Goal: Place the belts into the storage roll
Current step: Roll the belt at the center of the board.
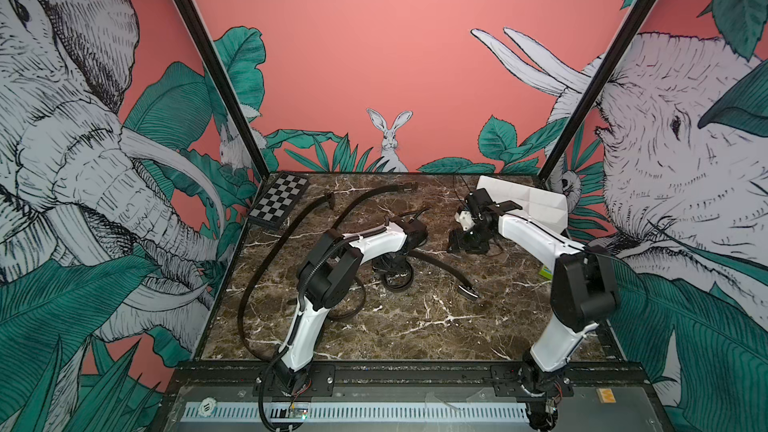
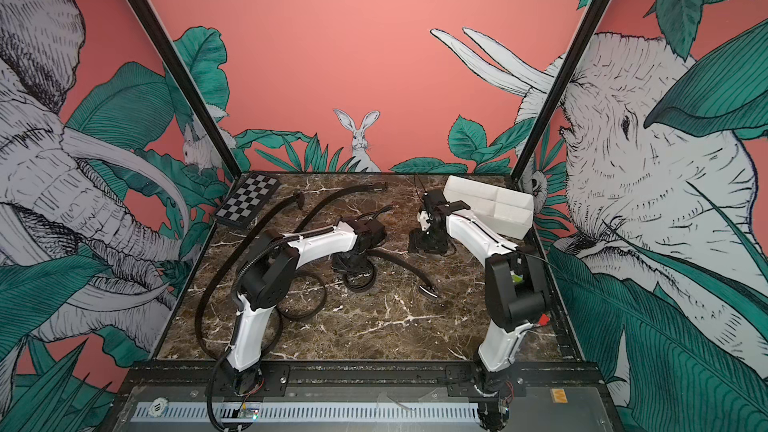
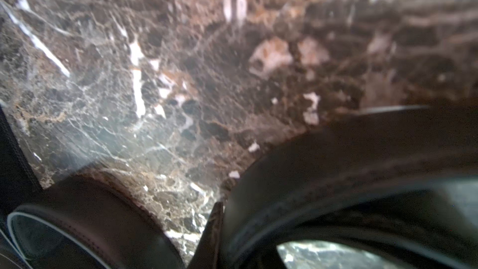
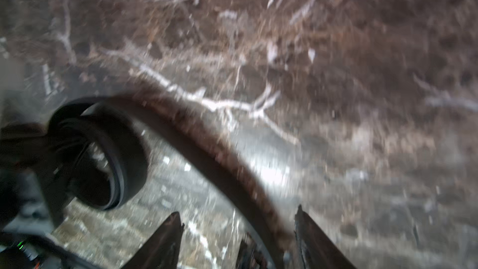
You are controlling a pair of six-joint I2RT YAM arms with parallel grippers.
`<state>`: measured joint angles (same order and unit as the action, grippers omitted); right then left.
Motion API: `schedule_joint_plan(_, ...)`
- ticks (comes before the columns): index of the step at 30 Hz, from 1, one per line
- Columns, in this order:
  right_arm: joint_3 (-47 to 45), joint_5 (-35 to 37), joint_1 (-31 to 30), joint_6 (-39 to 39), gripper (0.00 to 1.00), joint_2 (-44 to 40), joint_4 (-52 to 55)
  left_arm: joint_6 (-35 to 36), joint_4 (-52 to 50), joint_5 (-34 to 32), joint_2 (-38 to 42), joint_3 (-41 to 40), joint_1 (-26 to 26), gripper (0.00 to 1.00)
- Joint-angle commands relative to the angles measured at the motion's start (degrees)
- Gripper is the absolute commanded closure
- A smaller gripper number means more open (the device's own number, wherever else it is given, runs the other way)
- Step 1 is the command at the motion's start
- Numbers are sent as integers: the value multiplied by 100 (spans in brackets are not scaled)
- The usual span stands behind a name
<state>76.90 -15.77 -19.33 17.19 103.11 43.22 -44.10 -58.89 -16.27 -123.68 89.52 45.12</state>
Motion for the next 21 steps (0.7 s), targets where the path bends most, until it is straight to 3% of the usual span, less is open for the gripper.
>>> schedule_joint_plan(1,448,72,60,-163,34,608,-339,-93,716,-160,-912,-389,-359,100)
schedule_joint_plan(4,316,-514,-8,12,39,697,-466,-46,747,-140,-947,-323,-423,100)
schedule_joint_plan(14,-2297,-1230,-1130,1570,49,-659,-1989,58,702,-26,-1260,230,-434,100)
schedule_joint_plan(21,-2561,-1627,-2132,2609,48,-646,-3117,243,475,33,-1558,771,-460,100)
